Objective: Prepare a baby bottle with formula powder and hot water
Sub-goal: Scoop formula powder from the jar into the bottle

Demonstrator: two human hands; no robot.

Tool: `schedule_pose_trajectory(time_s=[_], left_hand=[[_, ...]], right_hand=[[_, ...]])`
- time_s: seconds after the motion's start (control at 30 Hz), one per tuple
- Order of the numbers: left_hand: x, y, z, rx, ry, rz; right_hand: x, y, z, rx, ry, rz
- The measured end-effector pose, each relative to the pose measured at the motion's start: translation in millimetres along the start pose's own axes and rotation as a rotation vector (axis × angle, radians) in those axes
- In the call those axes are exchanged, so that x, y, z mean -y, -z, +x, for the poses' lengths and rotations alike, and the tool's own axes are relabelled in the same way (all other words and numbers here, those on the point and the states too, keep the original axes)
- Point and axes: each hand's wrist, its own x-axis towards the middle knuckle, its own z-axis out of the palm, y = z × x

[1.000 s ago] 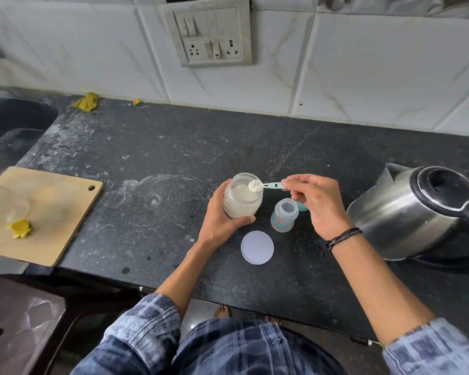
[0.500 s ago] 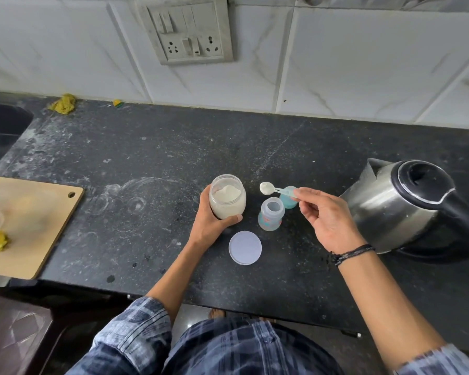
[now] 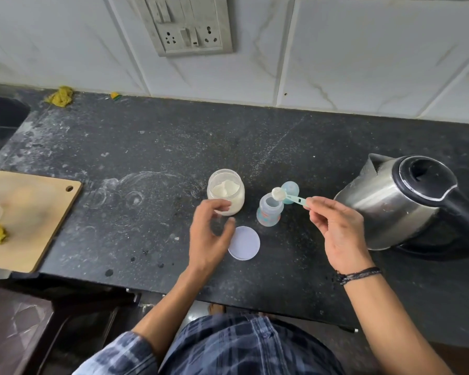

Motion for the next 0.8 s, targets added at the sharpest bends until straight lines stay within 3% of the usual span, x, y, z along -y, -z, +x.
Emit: schedule_pose_trajectory(time_s=[0.23,0.63,0.8], left_hand=[[-9,-37,0,0.252,0.023,0.057],[-2,-72,12,0.368,0.275,0.065],[1,-77,18,0.374,0.289,0.049]], right_hand=[[2,2,-5,-0.021,0.07,-0.021],[0,0,-2,-0.022,0.206,-0.081],[-3,2,0,-0.028,0.204,-0.081]])
